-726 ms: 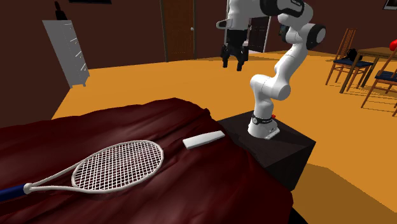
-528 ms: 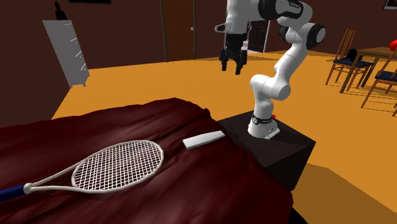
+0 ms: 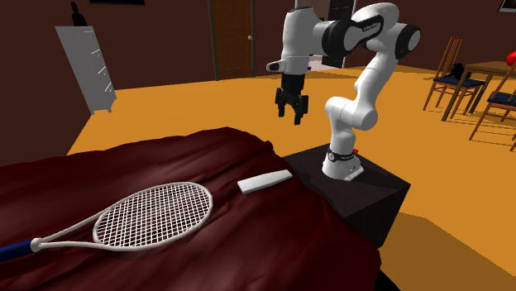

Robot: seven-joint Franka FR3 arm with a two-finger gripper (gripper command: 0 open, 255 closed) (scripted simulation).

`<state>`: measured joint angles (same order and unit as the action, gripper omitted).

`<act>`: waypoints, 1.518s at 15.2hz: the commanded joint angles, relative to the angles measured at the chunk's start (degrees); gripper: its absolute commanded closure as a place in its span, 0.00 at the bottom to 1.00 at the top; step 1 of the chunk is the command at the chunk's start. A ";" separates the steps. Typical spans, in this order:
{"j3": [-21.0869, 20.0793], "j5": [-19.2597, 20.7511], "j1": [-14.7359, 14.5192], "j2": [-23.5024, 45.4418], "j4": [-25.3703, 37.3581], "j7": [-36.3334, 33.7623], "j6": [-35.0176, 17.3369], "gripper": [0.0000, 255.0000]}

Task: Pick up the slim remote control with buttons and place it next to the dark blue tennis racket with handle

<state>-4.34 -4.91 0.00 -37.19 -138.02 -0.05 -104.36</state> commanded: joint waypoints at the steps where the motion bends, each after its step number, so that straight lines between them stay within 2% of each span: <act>1: -0.77 -0.08 0.14 2.85 -1.33 -0.95 -3.92 0.00; 7: -3.25 0.19 0.56 13.56 -2.39 -4.37 -14.59 0.00; 14: -5.56 2.44 1.30 28.41 -0.06 -9.29 -25.64 0.00; 23: -5.82 3.36 1.34 33.21 -2.13 -10.15 -32.38 0.00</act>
<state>-10.14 -1.63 1.33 -4.42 -140.00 -10.14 -136.11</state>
